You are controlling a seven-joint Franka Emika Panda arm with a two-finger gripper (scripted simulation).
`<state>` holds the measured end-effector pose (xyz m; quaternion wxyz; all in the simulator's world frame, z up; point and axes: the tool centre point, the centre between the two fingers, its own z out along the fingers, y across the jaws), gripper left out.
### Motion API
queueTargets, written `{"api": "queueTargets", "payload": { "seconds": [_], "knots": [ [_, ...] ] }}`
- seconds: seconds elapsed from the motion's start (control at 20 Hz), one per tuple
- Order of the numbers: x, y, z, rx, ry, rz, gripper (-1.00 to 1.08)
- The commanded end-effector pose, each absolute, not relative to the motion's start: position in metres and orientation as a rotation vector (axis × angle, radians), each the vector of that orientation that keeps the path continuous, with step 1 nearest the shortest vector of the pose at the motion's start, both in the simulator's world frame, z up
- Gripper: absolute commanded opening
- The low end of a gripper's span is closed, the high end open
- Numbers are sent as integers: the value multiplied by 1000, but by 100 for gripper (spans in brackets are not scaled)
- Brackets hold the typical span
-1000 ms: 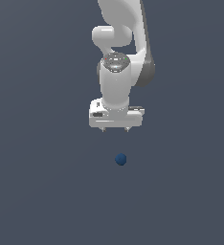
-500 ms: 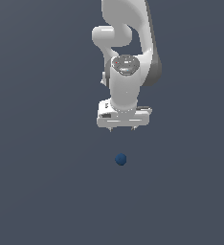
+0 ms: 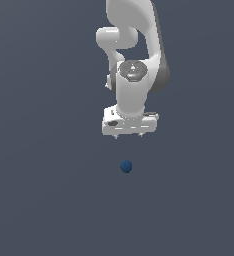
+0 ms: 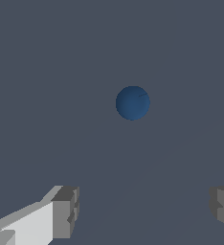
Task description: Pick up the object and move it to a goal position.
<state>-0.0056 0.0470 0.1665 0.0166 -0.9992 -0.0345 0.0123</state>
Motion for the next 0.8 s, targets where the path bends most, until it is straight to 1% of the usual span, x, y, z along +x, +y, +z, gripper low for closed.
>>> {"api": "queueTargets", "payload": {
  "seconds": [0.0, 0.35, 0.75],
  "knots": [
    [-2, 47, 163, -3107, -154, 37, 100],
    [15, 46, 148, -3098, -368, 29, 100],
    [40, 45, 121, -3047, -720, 17, 100]
  ]
}}
